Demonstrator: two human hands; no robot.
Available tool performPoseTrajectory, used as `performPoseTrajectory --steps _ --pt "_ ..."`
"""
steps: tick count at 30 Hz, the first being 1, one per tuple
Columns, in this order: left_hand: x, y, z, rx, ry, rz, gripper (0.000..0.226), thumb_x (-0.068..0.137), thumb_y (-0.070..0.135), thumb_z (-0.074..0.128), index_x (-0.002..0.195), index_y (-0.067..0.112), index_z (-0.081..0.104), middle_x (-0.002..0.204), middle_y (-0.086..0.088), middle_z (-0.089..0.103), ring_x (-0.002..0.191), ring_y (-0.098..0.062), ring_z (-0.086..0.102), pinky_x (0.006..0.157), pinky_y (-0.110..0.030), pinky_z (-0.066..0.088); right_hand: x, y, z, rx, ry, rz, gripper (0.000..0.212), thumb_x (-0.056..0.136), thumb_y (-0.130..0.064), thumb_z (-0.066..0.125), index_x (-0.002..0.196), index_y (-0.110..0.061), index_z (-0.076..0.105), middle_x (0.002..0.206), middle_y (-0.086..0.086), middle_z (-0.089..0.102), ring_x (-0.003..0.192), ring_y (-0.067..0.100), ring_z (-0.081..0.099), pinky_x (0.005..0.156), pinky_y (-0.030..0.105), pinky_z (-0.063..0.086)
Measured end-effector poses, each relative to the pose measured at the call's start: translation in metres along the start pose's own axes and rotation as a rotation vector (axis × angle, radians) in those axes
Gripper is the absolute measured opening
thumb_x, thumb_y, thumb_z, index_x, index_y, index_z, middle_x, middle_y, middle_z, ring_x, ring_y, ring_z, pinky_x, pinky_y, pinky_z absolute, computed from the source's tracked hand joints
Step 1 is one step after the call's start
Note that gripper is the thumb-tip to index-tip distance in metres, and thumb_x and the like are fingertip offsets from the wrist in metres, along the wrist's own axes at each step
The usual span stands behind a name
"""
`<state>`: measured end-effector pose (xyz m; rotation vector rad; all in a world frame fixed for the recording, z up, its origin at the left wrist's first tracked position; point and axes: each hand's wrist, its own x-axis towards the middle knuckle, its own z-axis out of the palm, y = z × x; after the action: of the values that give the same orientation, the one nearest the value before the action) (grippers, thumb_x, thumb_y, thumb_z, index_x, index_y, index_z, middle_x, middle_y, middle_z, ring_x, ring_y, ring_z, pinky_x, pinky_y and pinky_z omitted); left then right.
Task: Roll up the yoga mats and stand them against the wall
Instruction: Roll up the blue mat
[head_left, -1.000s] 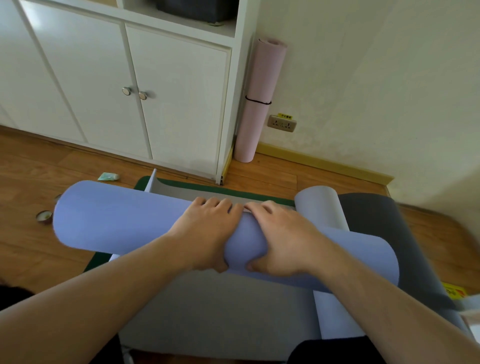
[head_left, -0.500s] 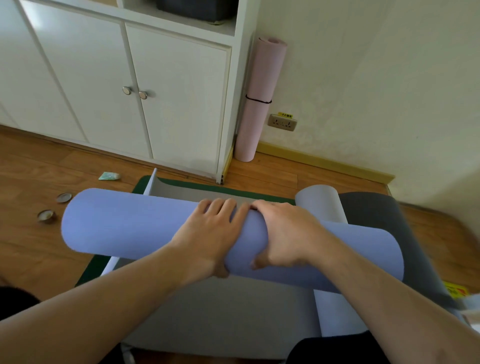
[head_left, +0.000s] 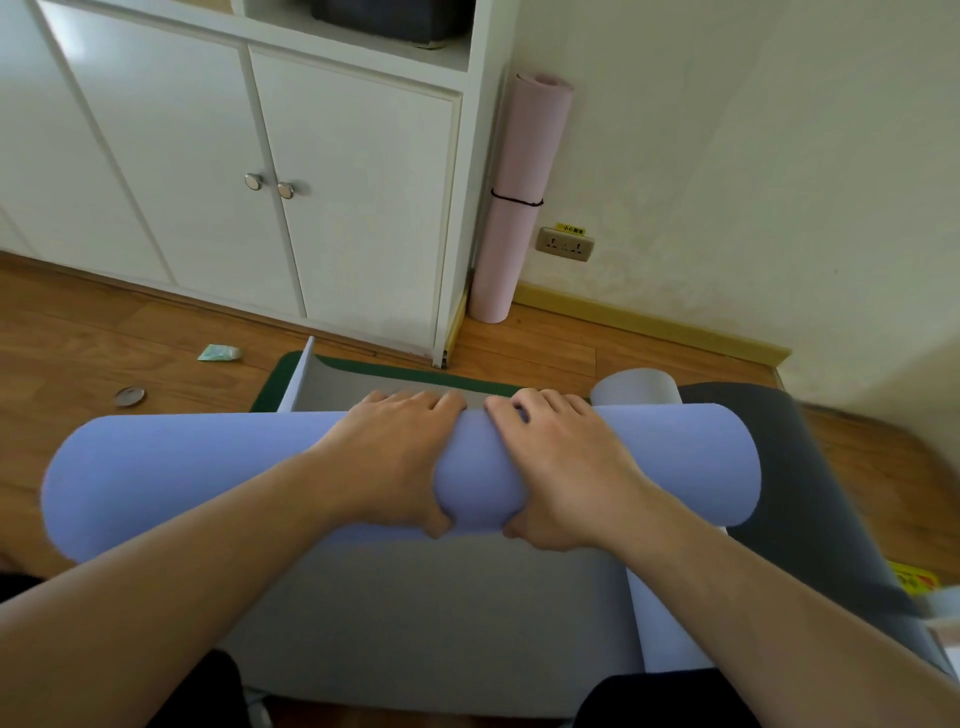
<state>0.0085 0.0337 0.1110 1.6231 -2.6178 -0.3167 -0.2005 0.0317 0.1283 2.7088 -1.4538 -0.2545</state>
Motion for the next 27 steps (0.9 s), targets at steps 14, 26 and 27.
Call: performPoseTrajectory --steps 14,26,27 --pt "0.009 0.019 0.026 0.274 0.032 0.093 0.109 0.06 0.066 0.084 0.147 0.021 0.034 0.139 0.0 0.054 0.122 -0.025 0.055 0.107 -0.044 0.045 -0.004 0.004 -0.005 0.256 -0.173 0.08 0.118 0.06 -0.075 0.087 0.153 -0.036 0.027 0.144 -0.006 0.052 0.13 0.022 0.054 0.106 0.042 0.048" --pt "0.0 0.0 0.005 0.04 -0.09 0.007 0.115 0.055 0.077 0.082 0.149 0.034 0.03 0.145 0.01 0.05 0.126 -0.014 0.051 0.111 -0.036 0.043 -0.001 0.004 0.001 0.057 -0.059 0.027 0.098 0.06 -0.068 0.084 0.139 -0.029 0.041 0.128 -0.001 0.059 0.115 0.025 0.059 0.099 0.045 0.05" --pt "-0.002 0.005 0.008 0.084 -0.063 0.038 0.123 0.057 0.079 0.081 0.154 0.031 0.024 0.152 0.007 0.044 0.134 -0.017 0.046 0.117 -0.038 0.038 -0.001 0.007 -0.001 0.09 -0.091 0.053 0.094 0.058 -0.07 0.084 0.133 -0.03 0.044 0.123 -0.004 0.062 0.11 0.024 0.061 0.095 0.045 0.053"
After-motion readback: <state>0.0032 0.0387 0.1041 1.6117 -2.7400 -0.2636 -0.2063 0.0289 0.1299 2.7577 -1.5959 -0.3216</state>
